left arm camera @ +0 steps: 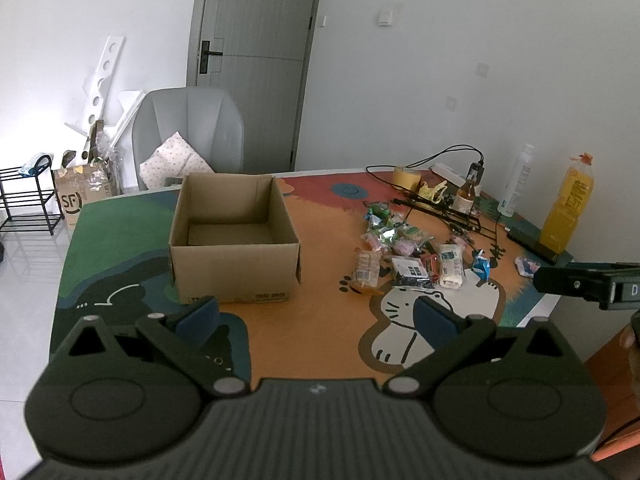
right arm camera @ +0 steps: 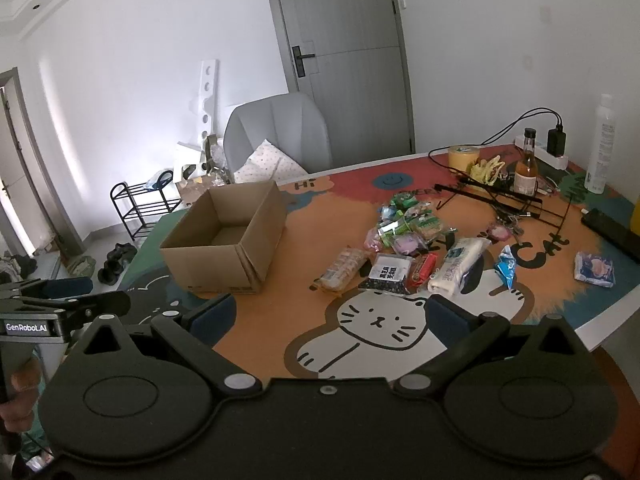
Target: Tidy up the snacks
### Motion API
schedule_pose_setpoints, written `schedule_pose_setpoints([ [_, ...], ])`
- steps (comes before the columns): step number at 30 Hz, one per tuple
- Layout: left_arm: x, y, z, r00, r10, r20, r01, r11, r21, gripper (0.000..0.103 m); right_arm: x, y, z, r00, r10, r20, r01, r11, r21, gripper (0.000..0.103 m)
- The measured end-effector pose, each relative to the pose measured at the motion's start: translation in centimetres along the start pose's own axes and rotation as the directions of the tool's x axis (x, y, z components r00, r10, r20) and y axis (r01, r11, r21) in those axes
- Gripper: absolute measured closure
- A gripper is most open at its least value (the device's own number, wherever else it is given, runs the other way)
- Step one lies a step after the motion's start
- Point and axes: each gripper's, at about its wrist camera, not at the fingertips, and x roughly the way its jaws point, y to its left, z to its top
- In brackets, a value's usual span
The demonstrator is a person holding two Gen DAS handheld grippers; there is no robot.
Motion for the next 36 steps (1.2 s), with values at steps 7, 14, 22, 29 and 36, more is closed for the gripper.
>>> schedule_pose_setpoints([
  [7, -0.2, 0.0, 0.1, 1.000, 0.000, 0.002, 0.000, 1.000, 0.001, 0.000, 0.0, 0.0, 0.1, 1.000, 0.002, -0.001, -0.002, 1.000, -0.001, 0.000],
  [14, -0.3, 0.0, 0.3, 1.000, -0.003, 0.005, 0.003, 1.000, 0.001, 0.000, -0.3, -0.2, 0.2, 1.000, -0.001, 0.007, 0.001, 1.000, 0.001, 0.000],
  [22, -0.3, 0.0, 0.5, 1.000, -0.005, 0.007, 0.005, 1.000, 0.000, 0.000, -0.4, -0.5, 0.4, 1.000, 0.000, 0.013, -0.001, 1.000, 0.006, 0.000],
  [29, -0.1, 0.1, 0.5, 1.000, 0.000, 0.014, 0.000, 1.000, -0.010, 0.000, 0.3, -0.8, 0.4, 1.000, 0.009, -0.002, -0.009, 1.000, 0.015, 0.000],
  [36, 1.5, 0.3, 1.6, 1.000, 0.012, 0.018, -0.012, 1.000, -0.018, 0.000, 1.5, -1.5, 0.7, 1.000, -0.010, -0.004, 0.010, 1.000, -0.012, 0.000],
])
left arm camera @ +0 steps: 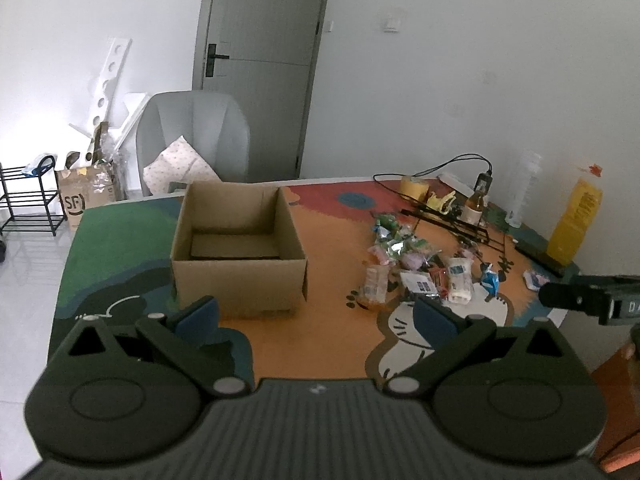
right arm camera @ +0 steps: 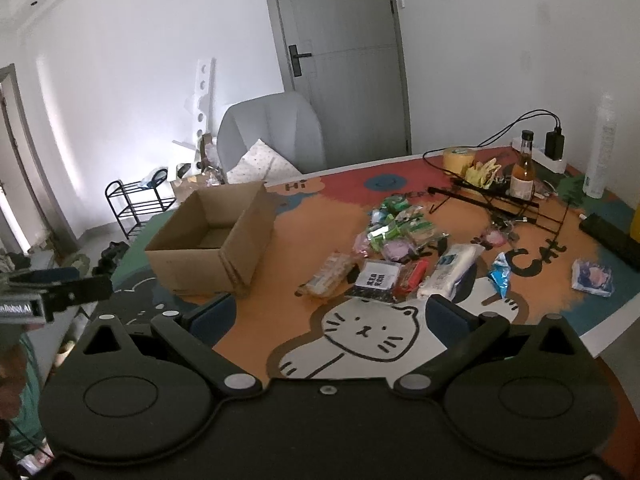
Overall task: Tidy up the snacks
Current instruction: 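Move both tools down toward the snack pile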
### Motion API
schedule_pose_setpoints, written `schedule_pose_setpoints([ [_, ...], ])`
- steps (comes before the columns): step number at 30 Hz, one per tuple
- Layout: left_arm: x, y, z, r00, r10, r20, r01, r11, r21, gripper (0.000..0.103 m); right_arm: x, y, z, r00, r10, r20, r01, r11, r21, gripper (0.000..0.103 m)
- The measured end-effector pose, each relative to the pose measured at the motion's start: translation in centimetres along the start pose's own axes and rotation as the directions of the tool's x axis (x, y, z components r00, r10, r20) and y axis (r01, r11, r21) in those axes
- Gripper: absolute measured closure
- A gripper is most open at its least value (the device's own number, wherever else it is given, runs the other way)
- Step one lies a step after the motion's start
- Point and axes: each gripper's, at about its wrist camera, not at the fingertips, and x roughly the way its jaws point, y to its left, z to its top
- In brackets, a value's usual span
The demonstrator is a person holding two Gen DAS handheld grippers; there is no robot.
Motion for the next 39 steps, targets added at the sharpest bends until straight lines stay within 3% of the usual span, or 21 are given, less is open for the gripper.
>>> schedule_pose_setpoints([
  [8, 2.4, -0.7, 0.6, 1.000, 0.007, 0.007, -0.008, 1.000, 0.029, 0.000, 1.0, -2.7, -0.2, 1.000, -0.010, 0.020, 0.010, 0.999, 0.031, 0.000],
  [21, 6.9, -2.2, 0.6, 0.997, -0.065, 0.045, 0.064, 0.998, 0.028, 0.000, 3.1, -8.0, 0.0, 0.997, -0.051, 0.064, 0.046, 0.996, 0.076, 0.000],
  [39, 13.8, -3.9, 0.4, 0.993, -0.114, -0.021, 0.113, 0.994, -0.009, 0.001, 9.0, -12.0, -1.6, 0.999, -0.035, -0.022, 0.038, 0.984, 0.176, 0.000],
])
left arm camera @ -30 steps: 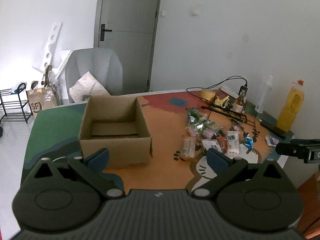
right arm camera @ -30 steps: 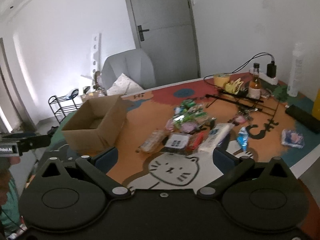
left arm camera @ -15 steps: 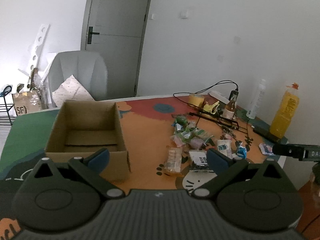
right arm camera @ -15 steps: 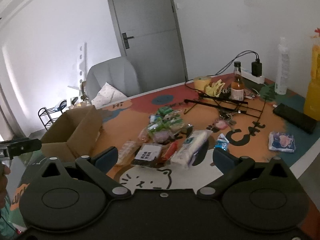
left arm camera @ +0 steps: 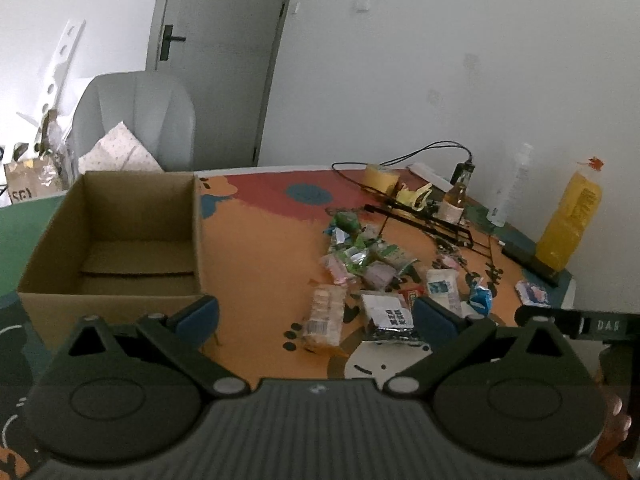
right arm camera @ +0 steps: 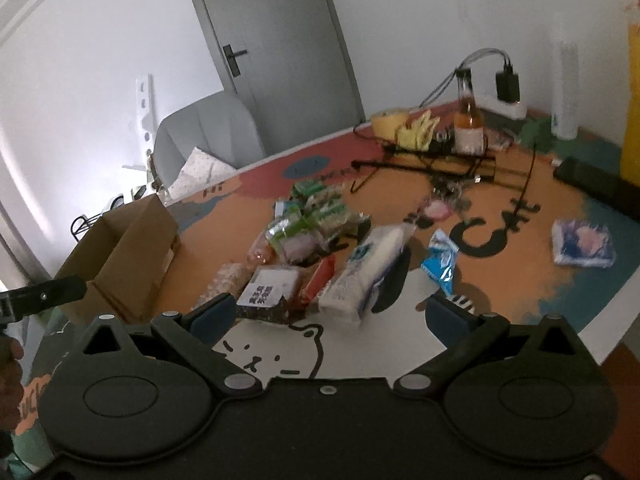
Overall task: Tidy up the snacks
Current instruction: 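Move both tools down toward the snack pile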
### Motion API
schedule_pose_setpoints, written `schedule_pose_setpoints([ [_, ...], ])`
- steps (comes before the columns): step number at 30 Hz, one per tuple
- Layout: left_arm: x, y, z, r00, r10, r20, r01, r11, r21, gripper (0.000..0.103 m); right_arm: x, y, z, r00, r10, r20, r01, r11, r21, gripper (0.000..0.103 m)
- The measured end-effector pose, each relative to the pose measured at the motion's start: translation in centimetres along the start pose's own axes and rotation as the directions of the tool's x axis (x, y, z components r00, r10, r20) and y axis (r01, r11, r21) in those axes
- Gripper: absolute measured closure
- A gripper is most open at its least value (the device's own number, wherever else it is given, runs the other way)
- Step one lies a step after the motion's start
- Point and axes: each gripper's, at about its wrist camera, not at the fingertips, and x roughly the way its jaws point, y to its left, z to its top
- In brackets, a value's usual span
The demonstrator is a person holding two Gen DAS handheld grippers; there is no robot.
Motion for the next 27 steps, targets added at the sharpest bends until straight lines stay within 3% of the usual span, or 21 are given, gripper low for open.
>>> schedule_pose_setpoints([
  [19, 7.6, -2.4, 0.4, 0.997, 0.005, -0.078, -0.005, 1.000, 0.007, 0.003, 5.2, -7.1, 1.7, 0.993, -0.105, -0.056, 0.111, 0.986, 0.121, 0.000],
  [27, 11.0, -2.4, 0.4, 0.992, 0.025, -0.120, -0.027, 1.000, -0.014, 0.012, 7.3, -8.9, 2.0, 0.990, -0.127, -0.068, 0.135, 0.983, 0.126, 0.000],
])
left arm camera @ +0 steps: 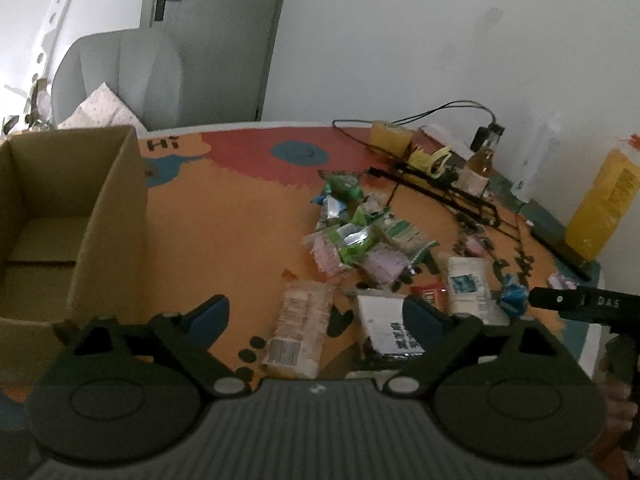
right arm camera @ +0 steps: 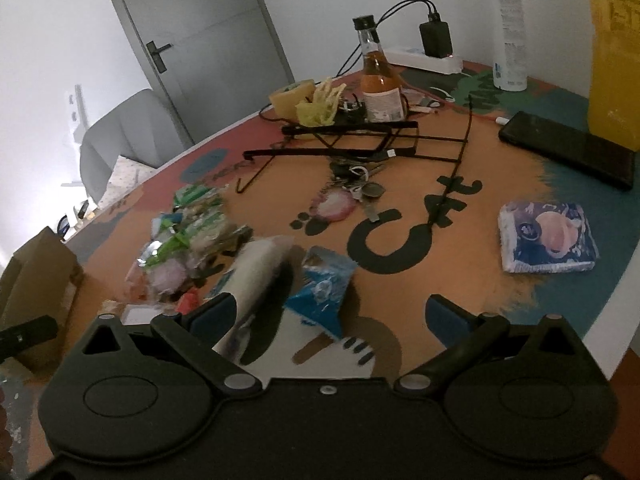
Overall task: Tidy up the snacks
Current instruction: 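Move both tools down toward the snack pile, then grasp the clear pastry pack with the left tool while the right tool grasps the blue snack packet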
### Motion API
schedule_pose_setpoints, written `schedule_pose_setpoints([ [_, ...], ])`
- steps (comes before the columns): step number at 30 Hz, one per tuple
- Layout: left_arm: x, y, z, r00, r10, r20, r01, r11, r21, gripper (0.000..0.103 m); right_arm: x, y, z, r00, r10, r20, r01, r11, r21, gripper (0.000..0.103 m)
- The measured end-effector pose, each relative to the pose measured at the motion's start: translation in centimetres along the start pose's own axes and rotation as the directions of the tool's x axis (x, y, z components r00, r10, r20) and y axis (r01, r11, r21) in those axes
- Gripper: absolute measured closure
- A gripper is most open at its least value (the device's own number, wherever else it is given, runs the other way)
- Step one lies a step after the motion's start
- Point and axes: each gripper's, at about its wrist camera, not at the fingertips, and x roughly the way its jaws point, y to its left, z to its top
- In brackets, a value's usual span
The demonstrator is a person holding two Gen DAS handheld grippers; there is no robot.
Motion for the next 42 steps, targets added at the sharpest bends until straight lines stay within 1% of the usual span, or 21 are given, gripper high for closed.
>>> schedule_pose_setpoints([
  [4, 1.6, 0.4, -0.2, 0.999, 0.016, -0.030, -0.017, 1.000, -0.013, 0.017, 1.2, -0.5, 0.1, 1.000, 0.000, -0.004, 0.000, 1.000, 0.007, 0.003],
  [5, 2.1, 0.5, -0.3, 0.999, 0.020, -0.041, -0.020, 1.000, -0.015, 0.020, 1.6, -0.7, 0.1, 1.000, 0.007, -0.008, -0.007, 1.000, 0.010, 0.005],
  [7, 2.9, 0.7, -0.3, 0.998, 0.026, -0.059, -0.027, 0.999, -0.018, 0.025, 2.4, -0.7, 0.1, 1.000, 0.015, -0.022, -0.015, 1.000, 0.015, 0.014],
  [8, 3.3, 0.8, -0.3, 0.997, 0.027, -0.067, -0.028, 0.999, -0.021, 0.029, 2.7, -0.7, 0.1, 0.999, 0.021, -0.028, -0.020, 1.000, 0.015, 0.014],
  [9, 3.6, 0.9, -0.4, 0.997, 0.026, -0.074, -0.028, 0.999, -0.024, 0.032, 2.9, -0.6, 0.1, 1.000, 0.021, -0.017, -0.021, 1.000, 0.004, 0.016],
  [11, 4.2, 1.1, -0.4, 0.996, 0.030, -0.085, -0.033, 0.999, -0.028, 0.034, 3.2, -0.4, 0.3, 1.000, 0.017, -0.012, -0.017, 1.000, -0.009, 0.021],
  [13, 4.8, 1.2, -0.6, 0.995, 0.037, -0.093, -0.040, 0.999, -0.028, 0.035, 3.4, -0.1, 0.4, 1.000, 0.010, -0.010, -0.011, 1.000, -0.022, 0.035],
  [14, 5.1, 1.3, -0.7, 0.994, 0.040, -0.097, -0.043, 0.999, -0.030, 0.037, 3.4, 0.0, 0.5, 1.000, 0.010, -0.012, -0.010, 1.000, -0.027, 0.039],
  [16, 5.2, 1.2, -0.9, 0.995, 0.048, -0.090, -0.050, 0.999, -0.018, 0.038, 3.4, 0.1, 0.6, 1.000, 0.012, -0.017, -0.013, 0.999, -0.034, 0.051],
  [17, 5.3, 1.1, -0.9, 0.994, 0.055, -0.094, -0.056, 0.998, -0.006, 0.039, 3.4, 0.1, 0.5, 1.000, 0.013, -0.018, -0.014, 0.999, -0.040, 0.054],
  [18, 5.3, 0.9, -1.0, 0.993, 0.067, -0.096, -0.067, 0.998, 0.011, 0.042, 3.4, 0.2, 0.5, 1.000, 0.011, -0.020, -0.011, 0.999, -0.045, 0.061],
  [19, 5.3, 0.8, -1.0, 0.992, 0.077, -0.097, -0.076, 0.997, 0.021, 0.044, 3.4, 0.2, 0.5, 1.000, 0.005, -0.020, -0.006, 0.999, -0.051, 0.071],
  [20, 5.3, 0.7, -1.0, 0.992, 0.085, -0.097, -0.083, 0.996, 0.023, 0.049, 3.3, 0.2, 0.4, 1.000, 0.008, -0.024, -0.009, 0.999, -0.052, 0.072],
  [21, 5.2, 0.7, -1.1, 0.991, 0.091, -0.093, -0.089, 0.996, 0.022, 0.059, 3.3, 0.1, 0.4, 0.999, 0.019, -0.032, -0.020, 0.999, -0.046, 0.074],
  [22, 5.0, 0.7, -1.2, 0.991, 0.095, -0.092, -0.093, 0.995, 0.022, 0.066, 3.2, 0.1, 0.4, 0.999, 0.034, -0.039, -0.035, 0.999, -0.041, 0.075],
  [23, 4.9, 0.7, -1.2, 0.991, 0.098, -0.091, -0.097, 0.995, 0.021, 0.068, 3.1, 0.1, 0.3, 0.998, 0.039, -0.043, -0.040, 0.998, -0.039, 0.075],
  [26, 4.3, 1.1, -1.2, 0.994, 0.064, -0.093, -0.065, 0.998, -0.011, 0.069, 2.6, 0.2, 0.3, 0.998, 0.046, -0.034, -0.047, 0.998, -0.031, 0.076],
  [34, 0.9, 1.0, -0.3, 0.999, 0.052, -0.006, -0.052, 0.999, -0.012, 0.069, 0.0, 1.5, 0.7, 0.998, 0.064, 0.017, -0.063, 0.997, -0.049, 0.076],
  [42, -3.0, 1.7, 1.0, 0.996, 0.058, 0.071, -0.056, 0.998, -0.027, 0.069, -2.0, 3.7, 1.3, 0.994, 0.100, 0.055, -0.095, 0.992, -0.080, 0.076],
])
